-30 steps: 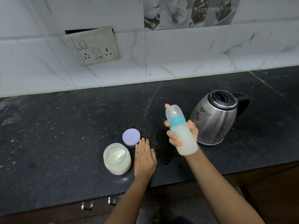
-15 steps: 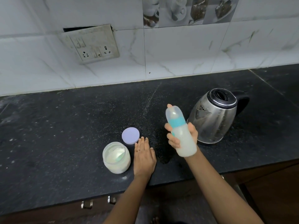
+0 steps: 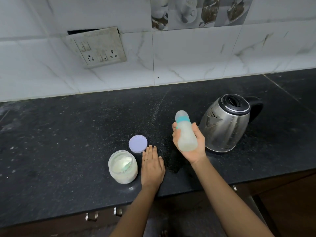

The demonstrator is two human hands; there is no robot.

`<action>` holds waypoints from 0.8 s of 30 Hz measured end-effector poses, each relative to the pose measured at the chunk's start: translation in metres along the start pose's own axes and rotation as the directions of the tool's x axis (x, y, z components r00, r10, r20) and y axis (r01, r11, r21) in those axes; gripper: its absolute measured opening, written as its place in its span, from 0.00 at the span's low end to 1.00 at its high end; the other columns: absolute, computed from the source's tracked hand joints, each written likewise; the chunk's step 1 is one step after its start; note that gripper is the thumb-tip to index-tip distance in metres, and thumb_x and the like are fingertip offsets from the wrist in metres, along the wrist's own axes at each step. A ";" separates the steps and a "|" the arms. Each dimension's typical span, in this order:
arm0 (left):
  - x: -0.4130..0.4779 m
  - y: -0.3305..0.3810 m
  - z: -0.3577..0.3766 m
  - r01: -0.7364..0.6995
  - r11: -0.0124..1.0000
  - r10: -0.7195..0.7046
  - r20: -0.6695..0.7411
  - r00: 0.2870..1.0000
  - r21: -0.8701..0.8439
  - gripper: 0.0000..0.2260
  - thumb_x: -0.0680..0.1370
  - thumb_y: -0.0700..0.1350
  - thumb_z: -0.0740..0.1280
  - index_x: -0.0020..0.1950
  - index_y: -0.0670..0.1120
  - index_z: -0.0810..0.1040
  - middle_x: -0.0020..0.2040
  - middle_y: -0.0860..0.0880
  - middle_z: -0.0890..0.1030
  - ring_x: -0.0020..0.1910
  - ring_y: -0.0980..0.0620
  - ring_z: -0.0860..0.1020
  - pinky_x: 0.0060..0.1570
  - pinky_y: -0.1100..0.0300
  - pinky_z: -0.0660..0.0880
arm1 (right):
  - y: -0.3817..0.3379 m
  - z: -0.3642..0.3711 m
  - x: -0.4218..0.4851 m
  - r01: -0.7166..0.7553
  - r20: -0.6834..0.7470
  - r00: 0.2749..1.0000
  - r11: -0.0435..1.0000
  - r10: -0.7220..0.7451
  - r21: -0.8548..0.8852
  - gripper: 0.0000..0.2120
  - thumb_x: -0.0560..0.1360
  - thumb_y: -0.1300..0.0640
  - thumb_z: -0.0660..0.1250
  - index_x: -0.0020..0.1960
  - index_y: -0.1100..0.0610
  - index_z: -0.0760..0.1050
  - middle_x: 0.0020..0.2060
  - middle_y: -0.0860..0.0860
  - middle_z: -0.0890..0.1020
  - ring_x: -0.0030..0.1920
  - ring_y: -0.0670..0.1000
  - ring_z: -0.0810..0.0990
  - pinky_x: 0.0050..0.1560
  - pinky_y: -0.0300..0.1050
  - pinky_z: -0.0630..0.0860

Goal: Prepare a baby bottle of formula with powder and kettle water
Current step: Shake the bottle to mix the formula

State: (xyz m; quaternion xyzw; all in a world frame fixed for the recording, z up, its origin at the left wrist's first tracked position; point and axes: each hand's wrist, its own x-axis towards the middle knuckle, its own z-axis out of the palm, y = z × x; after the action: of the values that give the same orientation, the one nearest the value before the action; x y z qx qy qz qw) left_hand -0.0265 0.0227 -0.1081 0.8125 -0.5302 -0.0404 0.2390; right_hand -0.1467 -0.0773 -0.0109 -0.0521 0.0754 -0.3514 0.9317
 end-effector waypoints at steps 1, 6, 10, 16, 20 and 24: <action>0.000 0.000 0.000 0.000 1.000 0.000 0.001 1.000 -0.006 0.25 0.78 0.47 0.50 0.68 0.36 0.72 0.68 0.37 0.73 0.70 0.43 0.69 0.72 0.49 0.58 | 0.003 0.003 -0.003 0.016 0.033 0.999 0.996 -0.013 -0.086 0.30 0.68 0.57 0.74 0.65 0.65 0.67 0.53 0.59 0.76 0.43 0.54 0.79 0.43 0.47 0.78; 0.000 0.000 0.000 0.000 1.000 0.000 0.002 1.000 -0.001 0.25 0.78 0.48 0.49 0.68 0.36 0.71 0.68 0.37 0.73 0.70 0.43 0.69 0.72 0.50 0.58 | 0.007 0.021 -0.009 0.022 0.019 1.000 0.979 -0.019 -0.201 0.32 0.68 0.54 0.72 0.67 0.63 0.64 0.53 0.60 0.75 0.43 0.56 0.78 0.43 0.52 0.79; -0.001 0.000 -0.001 -0.004 1.000 0.004 0.006 1.000 -0.002 0.26 0.78 0.48 0.49 0.69 0.36 0.71 0.68 0.38 0.72 0.71 0.43 0.68 0.72 0.50 0.57 | 0.006 0.028 -0.002 0.093 -0.093 0.990 0.986 -0.106 -0.137 0.36 0.61 0.58 0.78 0.65 0.65 0.69 0.48 0.63 0.77 0.41 0.58 0.81 0.46 0.63 0.79; -0.001 0.000 -0.001 -0.001 1.000 0.001 0.012 1.000 0.000 0.27 0.78 0.49 0.48 0.69 0.36 0.71 0.69 0.38 0.72 0.71 0.43 0.67 0.73 0.51 0.56 | 0.004 0.033 0.003 0.141 -0.181 0.969 0.979 -0.167 -0.150 0.39 0.49 0.57 0.84 0.55 0.63 0.71 0.38 0.58 0.75 0.35 0.54 0.80 0.42 0.54 0.81; 0.000 0.000 -0.002 0.005 1.000 -0.005 0.020 1.000 -0.005 0.27 0.78 0.50 0.47 0.70 0.36 0.70 0.70 0.38 0.71 0.71 0.43 0.67 0.73 0.51 0.57 | 0.002 0.037 0.010 0.171 -0.218 0.964 0.983 -0.153 0.066 0.30 0.68 0.56 0.72 0.66 0.65 0.67 0.46 0.63 0.76 0.48 0.66 0.82 0.54 0.67 0.75; 0.000 -0.001 -0.001 0.001 1.000 -0.001 0.023 1.000 -0.021 0.28 0.78 0.50 0.46 0.70 0.37 0.69 0.71 0.38 0.70 0.72 0.44 0.65 0.74 0.52 0.54 | 0.000 0.018 0.004 -0.103 -0.011 0.995 0.993 0.104 0.050 0.31 0.71 0.57 0.69 0.69 0.65 0.61 0.56 0.62 0.73 0.47 0.58 0.80 0.46 0.51 0.81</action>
State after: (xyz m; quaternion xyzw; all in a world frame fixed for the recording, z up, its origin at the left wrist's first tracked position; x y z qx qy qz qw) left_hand -0.0256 0.0237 -0.1072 0.8097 -0.5321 -0.0556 0.2414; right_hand -0.1403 -0.0794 0.0068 -0.0228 0.0757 -0.3048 0.9491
